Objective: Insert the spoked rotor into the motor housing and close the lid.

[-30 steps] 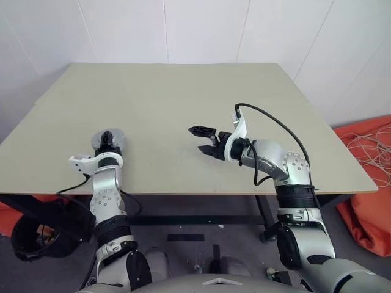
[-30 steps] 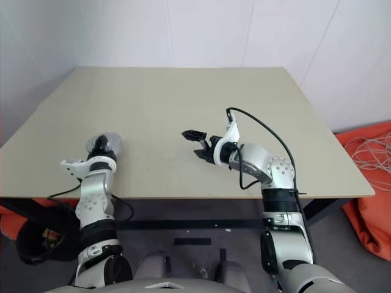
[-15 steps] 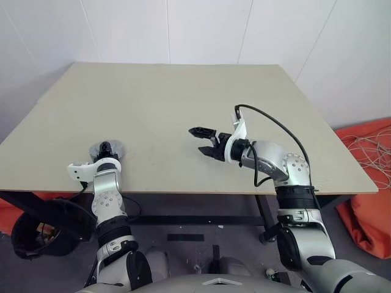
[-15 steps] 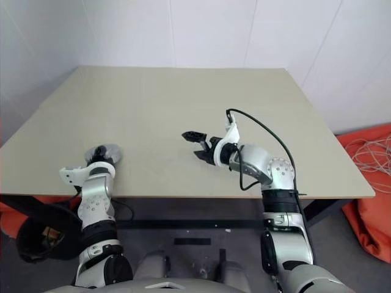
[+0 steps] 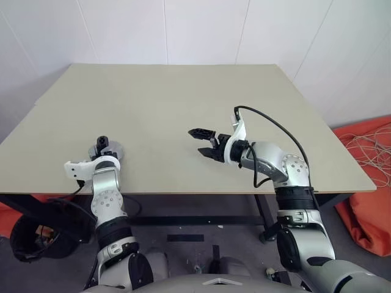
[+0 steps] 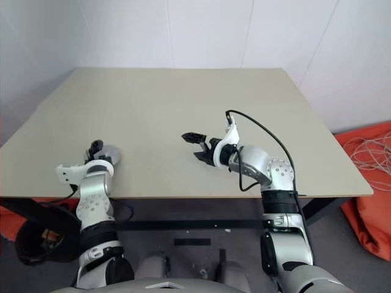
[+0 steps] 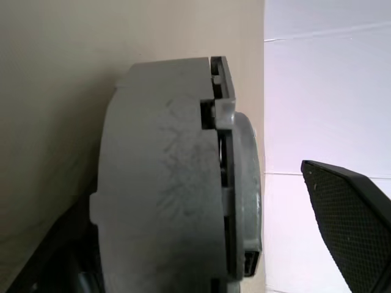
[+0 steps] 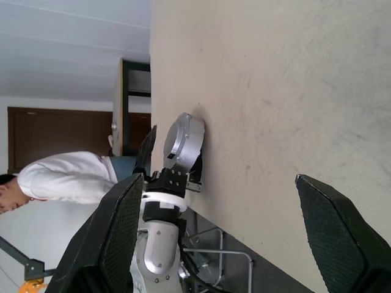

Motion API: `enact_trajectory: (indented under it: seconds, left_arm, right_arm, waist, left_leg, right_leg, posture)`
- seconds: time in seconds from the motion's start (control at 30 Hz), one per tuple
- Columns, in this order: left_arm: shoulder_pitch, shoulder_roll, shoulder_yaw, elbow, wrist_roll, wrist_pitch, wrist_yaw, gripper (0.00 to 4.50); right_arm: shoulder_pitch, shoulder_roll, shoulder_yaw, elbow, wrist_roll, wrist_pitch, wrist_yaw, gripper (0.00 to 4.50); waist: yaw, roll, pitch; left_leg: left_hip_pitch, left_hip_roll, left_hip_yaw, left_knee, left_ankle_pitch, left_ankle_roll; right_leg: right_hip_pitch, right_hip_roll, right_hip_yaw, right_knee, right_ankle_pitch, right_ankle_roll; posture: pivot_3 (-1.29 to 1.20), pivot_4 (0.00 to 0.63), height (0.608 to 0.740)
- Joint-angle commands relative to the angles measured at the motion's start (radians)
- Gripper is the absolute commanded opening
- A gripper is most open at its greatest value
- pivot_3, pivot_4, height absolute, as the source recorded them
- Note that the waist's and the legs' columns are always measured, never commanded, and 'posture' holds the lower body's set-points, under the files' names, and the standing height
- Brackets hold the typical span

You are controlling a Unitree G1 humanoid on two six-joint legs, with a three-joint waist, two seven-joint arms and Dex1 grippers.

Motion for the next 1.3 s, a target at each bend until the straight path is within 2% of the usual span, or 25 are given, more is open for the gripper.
enact_trajectory:
  seconds: [0.03,0.27,0.57,0.67,0.77,0.83,0.93,1.07,1.2,1.3]
  left_arm:
    - [0.090,-0.055,-0.027,-0.119,0.008,0.033,0.089,4.46]
    - [0.236,-0.092,-0.068,-0.299,-0.033,0.110,0.220,4.46]
    - [0.395,-0.024,-0.170,-0.469,-0.169,0.215,0.412,4.46]
    - [0.399,0.066,-0.223,-0.536,-0.275,0.299,0.362,4.46]
    - [0.340,0.154,-0.261,-0.563,-0.246,0.327,0.178,4.46]
    - [0.299,0.217,-0.297,-0.570,-0.195,0.339,0.057,4.46]
    - [0.272,0.308,-0.367,-0.551,-0.053,0.342,-0.090,4.46]
    - [0.271,0.418,-0.489,-0.483,0.287,0.258,-0.245,4.46]
    - [0.303,0.449,-0.558,-0.401,0.545,0.133,-0.336,4.46]
    - [0.338,0.438,-0.582,-0.344,0.695,0.021,-0.371,4.46]
  right_arm:
    - [-0.008,0.001,-0.003,-0.042,0.025,-0.001,-0.001,4.50]
    - [-0.007,0.005,0.003,-0.037,0.030,0.001,-0.003,4.50]
    - [-0.016,0.003,0.010,-0.020,0.029,0.010,0.007,4.50]
    - [-0.018,0.001,0.010,-0.017,0.026,0.014,0.015,4.50]
    - [-0.024,-0.005,0.015,-0.031,-0.014,0.019,0.062,4.50]
    - [-0.028,-0.023,0.035,-0.079,-0.116,0.016,0.141,4.50]
    - [-0.010,-0.094,0.133,-0.205,-0.366,-0.004,0.330,4.50]
    - [0.051,-0.159,0.242,-0.343,-0.665,-0.141,0.553,4.50]
    - [0.112,-0.169,0.267,-0.382,-0.920,-0.335,0.654,4.50]
    - [0.185,-0.206,0.327,-0.381,-1.224,-0.591,0.697,4.50]
  waist:
    - [-0.006,0.000,0.000]
    - [-0.024,0.000,0.000]
    - [-0.021,0.001,-0.002]
    - [-0.015,0.003,-0.004]
    - [-0.011,0.001,-0.004]
    - [-0.012,0.000,-0.004]
    - [-0.016,0.002,-0.005]
    - [-0.017,0.002,-0.005]
    - [-0.016,0.002,-0.005]
    - [-0.015,0.002,-0.005]
  left_leg:
    - [0.000,0.000,0.000,0.000,0.000,0.001]
    - [0.000,0.000,-0.001,0.001,0.000,0.001]
    - [0.000,-0.001,0.000,0.001,0.000,0.001]
    - [-0.001,-0.003,0.000,0.001,0.000,0.001]
    - [-0.002,-0.003,0.000,0.002,0.001,-0.001]
    - [-0.005,-0.001,0.000,0.002,0.003,-0.005]
    - [-0.006,-0.002,0.000,0.002,0.004,-0.007]
    - [-0.008,-0.001,0.000,0.001,0.004,-0.007]
    - [-0.009,-0.001,0.000,0.000,0.004,-0.007]
    - [-0.009,-0.003,0.000,0.001,0.004,-0.006]
  right_leg:
    - [0.000,0.000,0.000,0.000,0.000,0.000]
    - [0.000,0.000,-0.001,0.000,0.000,0.000]
    - [0.001,-0.002,-0.001,-0.001,0.000,0.001]
    - [0.000,-0.002,0.000,-0.001,0.000,0.002]
    - [-0.001,-0.005,-0.004,-0.001,0.001,0.003]
    - [-0.003,-0.005,-0.006,-0.001,0.002,0.004]
    - [-0.002,-0.005,-0.006,-0.001,0.003,0.006]
    - [-0.002,-0.005,-0.006,-0.004,0.003,0.006]
    - [-0.006,-0.005,-0.006,-0.004,0.003,0.006]
    - [-0.006,-0.006,-0.006,-0.004,0.003,0.006]
  posture:
    - [0.00,0.000,0.740]
    - [0.00,0.000,0.740]
    - [0.00,0.000,0.740]
    - [0.00,0.000,0.740]
    - [0.00,0.000,0.740]
    - [0.00,0.000,0.740]
    - [0.00,0.000,0.740]
    - [0.00,0.000,0.740]
    - [0.00,0.000,0.740]
    - [0.00,0.000,0.740]
